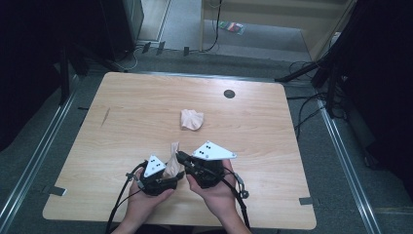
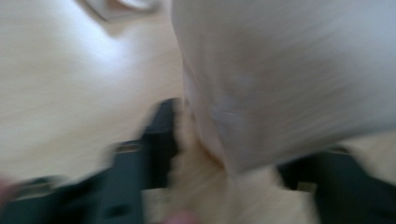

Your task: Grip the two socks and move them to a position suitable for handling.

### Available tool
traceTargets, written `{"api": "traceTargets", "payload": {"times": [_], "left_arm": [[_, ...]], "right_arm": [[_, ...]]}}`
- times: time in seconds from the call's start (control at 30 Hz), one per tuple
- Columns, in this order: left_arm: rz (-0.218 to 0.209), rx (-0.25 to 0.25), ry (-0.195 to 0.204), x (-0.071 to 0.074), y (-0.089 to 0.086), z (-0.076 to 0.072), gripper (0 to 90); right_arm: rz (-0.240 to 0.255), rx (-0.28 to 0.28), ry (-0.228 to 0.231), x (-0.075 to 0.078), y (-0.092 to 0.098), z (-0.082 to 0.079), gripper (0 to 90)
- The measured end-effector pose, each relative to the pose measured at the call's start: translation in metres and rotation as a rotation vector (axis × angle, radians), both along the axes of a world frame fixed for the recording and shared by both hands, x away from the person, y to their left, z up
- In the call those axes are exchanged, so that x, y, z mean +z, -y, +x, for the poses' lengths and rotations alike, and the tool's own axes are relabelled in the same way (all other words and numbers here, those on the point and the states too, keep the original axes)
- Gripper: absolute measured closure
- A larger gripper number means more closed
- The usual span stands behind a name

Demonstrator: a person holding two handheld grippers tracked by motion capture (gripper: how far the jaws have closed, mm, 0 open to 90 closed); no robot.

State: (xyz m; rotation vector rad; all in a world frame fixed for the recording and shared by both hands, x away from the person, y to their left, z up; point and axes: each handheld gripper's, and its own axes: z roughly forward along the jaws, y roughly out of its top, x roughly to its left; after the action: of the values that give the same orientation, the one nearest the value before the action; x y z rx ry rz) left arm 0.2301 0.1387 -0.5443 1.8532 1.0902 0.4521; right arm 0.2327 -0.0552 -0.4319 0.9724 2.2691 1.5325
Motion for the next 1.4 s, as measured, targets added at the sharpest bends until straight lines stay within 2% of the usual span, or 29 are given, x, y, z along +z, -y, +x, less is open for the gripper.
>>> {"api": "traceTargets", "payload": {"times": [0.03, 0.1, 0.13, 0.2, 0.23, 0.27, 0.3, 0.37, 0.5, 0.63, 0.8, 0.87, 0.9, 0.97, 1.03, 1.1, 1.17, 1.23, 1.27, 1.33, 1.4], "left_arm": [[0.013, 0.015, 0.015, 0.002, -0.006, 0.0, 66.9], [0.077, 0.082, 0.054, 0.006, -0.021, 0.001, 85.8], [0.107, 0.113, 0.083, 0.009, -0.028, 0.0, 88.5], [0.189, 0.153, 0.142, 0.014, -0.038, -0.002, 89.1], [0.216, 0.159, 0.16, 0.015, -0.038, -0.002, 89.2], [0.266, 0.159, 0.182, 0.016, -0.038, -0.004, 89.2], [0.289, 0.163, 0.191, 0.016, -0.036, -0.005, 89.2], [0.33, 0.151, 0.189, 0.012, -0.033, -0.005, 89.0], [0.353, 0.126, 0.165, 0.004, -0.029, -0.005, 85.4], [0.288, 0.103, 0.125, 0.003, -0.035, -0.001, 81.2], [0.28, 0.086, 0.108, 0.0, -0.038, 0.0, 78.9], [0.26, 0.067, 0.085, -0.001, -0.04, 0.001, 76.7], [0.235, 0.053, 0.072, -0.002, -0.041, 0.002, 74.5], [0.141, -0.021, 0.028, -0.003, -0.048, 0.006, 67.6], [0.091, -0.064, 0.012, -0.004, -0.053, 0.007, 61.0], [0.064, -0.107, 0.004, -0.004, -0.058, 0.009, 54.2], [0.06, -0.12, 0.024, -0.003, -0.063, 0.008, 49.2], [0.03, -0.137, 0.029, -0.001, -0.068, 0.008, 43.6], [0.016, -0.146, 0.028, 0.0, -0.07, 0.008, 40.9], [-0.03, -0.141, 0.025, 0.002, -0.073, 0.01, 38.6], [-0.071, -0.129, 0.018, 0.003, -0.075, 0.012, 37.6]], "right_arm": [[-0.006, -0.004, 0.012, 0.001, 0.002, 0.0, 88.8], [-0.037, -0.039, 0.017, -0.001, 0.009, 0.002, 89.3], [-0.046, -0.052, 0.012, -0.004, 0.012, 0.005, 89.5], [-0.06, -0.093, -0.023, -0.015, 0.019, 0.012, 89.7], [-0.062, -0.108, -0.054, -0.024, 0.023, 0.016, 89.9], [-0.066, -0.111, -0.07, -0.031, 0.024, 0.018, 89.9], [-0.08, -0.119, -0.09, -0.04, 0.025, 0.021, 90.0], [-0.094, -0.123, -0.115, -0.052, 0.025, 0.025, 90.0], [-0.128, -0.131, -0.146, -0.066, 0.029, 0.031, 90.0], [-0.153, -0.147, -0.16, -0.073, 0.037, 0.036, 90.0], [-0.175, -0.142, -0.173, -0.079, 0.042, 0.039, 90.0], [-0.191, -0.143, -0.176, -0.082, 0.044, 0.042, 90.0], [-0.2, -0.146, -0.181, -0.083, 0.044, 0.042, 90.0], [-0.213, -0.143, -0.185, -0.086, 0.046, 0.044, 90.0], [-0.246, -0.146, -0.17, -0.087, 0.047, 0.045, 90.0], [-0.259, -0.145, -0.169, -0.089, 0.049, 0.046, 89.9], [-0.282, -0.155, -0.153, -0.091, 0.051, 0.048, 89.7], [-0.296, -0.172, -0.144, -0.093, 0.055, 0.051, 88.8], [-0.3, -0.184, -0.142, -0.094, 0.057, 0.052, 86.2], [-0.293, -0.226, -0.14, -0.095, 0.061, 0.055, 70.0], [-0.264, -0.244, -0.144, -0.092, 0.067, 0.056, 65.6]]}}
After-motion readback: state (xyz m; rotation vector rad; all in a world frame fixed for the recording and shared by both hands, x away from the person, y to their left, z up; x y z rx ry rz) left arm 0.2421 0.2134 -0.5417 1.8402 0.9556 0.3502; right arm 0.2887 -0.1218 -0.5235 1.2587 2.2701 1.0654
